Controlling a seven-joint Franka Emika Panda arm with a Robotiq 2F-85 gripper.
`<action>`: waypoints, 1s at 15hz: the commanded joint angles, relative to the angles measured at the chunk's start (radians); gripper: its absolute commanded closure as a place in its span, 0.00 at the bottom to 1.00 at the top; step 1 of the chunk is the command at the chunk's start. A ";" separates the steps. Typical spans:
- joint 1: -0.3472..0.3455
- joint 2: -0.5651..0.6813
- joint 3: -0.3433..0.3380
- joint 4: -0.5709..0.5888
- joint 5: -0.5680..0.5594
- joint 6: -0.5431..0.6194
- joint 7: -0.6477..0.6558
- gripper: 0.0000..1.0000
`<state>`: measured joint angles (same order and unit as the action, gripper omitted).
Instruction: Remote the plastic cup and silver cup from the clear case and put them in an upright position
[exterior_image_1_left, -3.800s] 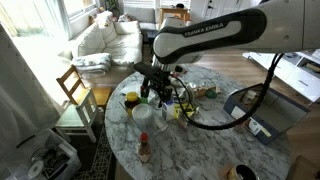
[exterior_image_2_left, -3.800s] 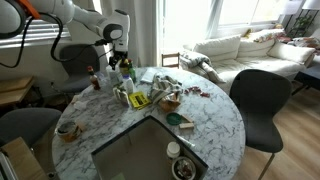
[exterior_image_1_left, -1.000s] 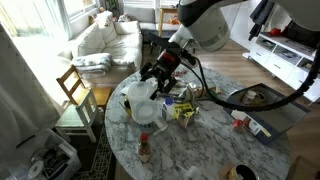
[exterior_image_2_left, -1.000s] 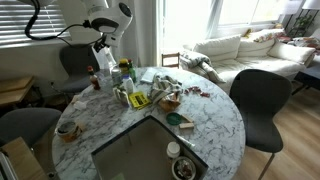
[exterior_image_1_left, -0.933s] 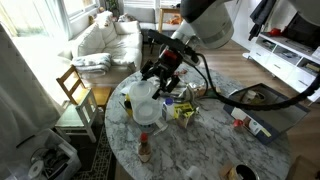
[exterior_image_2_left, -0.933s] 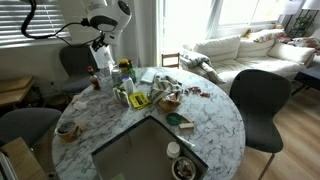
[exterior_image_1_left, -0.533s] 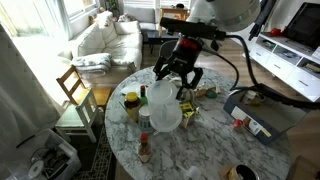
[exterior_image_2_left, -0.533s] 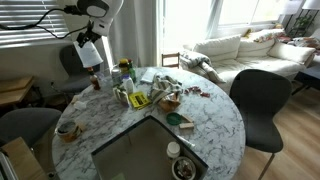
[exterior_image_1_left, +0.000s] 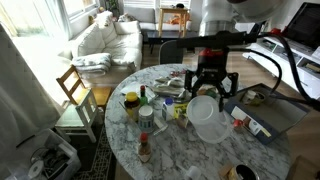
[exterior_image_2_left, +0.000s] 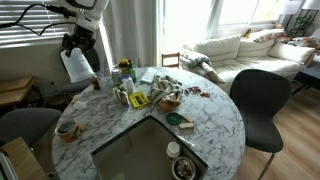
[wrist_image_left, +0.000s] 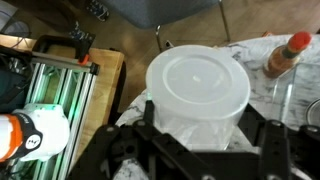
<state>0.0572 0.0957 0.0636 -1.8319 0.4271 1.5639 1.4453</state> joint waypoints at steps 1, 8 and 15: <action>0.027 0.016 -0.003 -0.050 -0.141 -0.013 0.097 0.44; 0.093 0.115 -0.007 -0.097 -0.467 0.106 0.283 0.44; 0.097 0.115 -0.019 -0.233 -0.522 0.476 0.492 0.44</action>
<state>0.1427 0.2319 0.0584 -1.9970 -0.0654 1.9385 1.8684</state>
